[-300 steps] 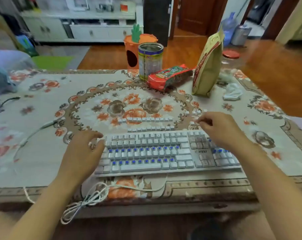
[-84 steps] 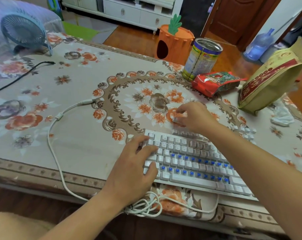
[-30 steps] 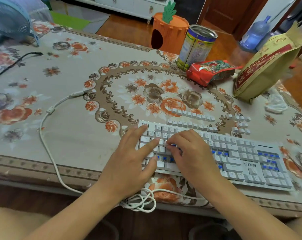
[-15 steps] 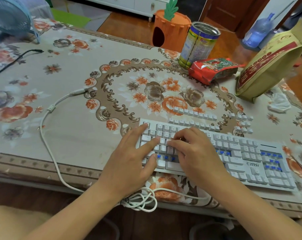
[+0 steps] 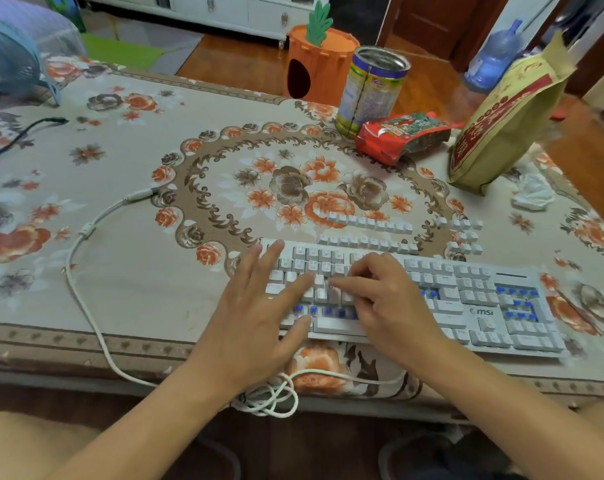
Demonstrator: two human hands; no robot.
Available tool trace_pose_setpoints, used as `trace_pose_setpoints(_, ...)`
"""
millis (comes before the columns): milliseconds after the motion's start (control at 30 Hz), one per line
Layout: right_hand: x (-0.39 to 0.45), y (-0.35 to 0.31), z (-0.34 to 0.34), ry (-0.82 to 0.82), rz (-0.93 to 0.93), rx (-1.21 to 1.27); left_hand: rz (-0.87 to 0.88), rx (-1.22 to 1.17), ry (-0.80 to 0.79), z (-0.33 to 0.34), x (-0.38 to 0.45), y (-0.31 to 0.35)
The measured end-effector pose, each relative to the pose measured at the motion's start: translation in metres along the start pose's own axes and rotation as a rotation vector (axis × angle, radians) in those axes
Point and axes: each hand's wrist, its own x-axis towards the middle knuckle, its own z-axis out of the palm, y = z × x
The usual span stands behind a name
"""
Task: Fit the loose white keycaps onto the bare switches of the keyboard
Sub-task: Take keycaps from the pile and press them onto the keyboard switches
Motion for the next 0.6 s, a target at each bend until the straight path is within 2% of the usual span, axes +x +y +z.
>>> trace_pose_setpoints(100,-0.008,0.011,-0.016,0.075,0.123,0.03,0.065,0.073,-0.033,0.003,0.0,0.004)
trace_pose_setpoints(233,0.012,0.032,-0.032,0.055,0.251,0.0,0.05,0.099,-0.044,0.004,0.0,0.004)
trace_pose_setpoints(333,0.045,0.045,-0.036,-0.027,0.29,-0.07,0.03,0.082,-0.018,0.002,0.0,0.004)
trace_pose_setpoints(600,0.141,0.054,0.007,-0.339,0.188,-0.201,-0.014,-0.101,0.093,0.001,-0.005,-0.001)
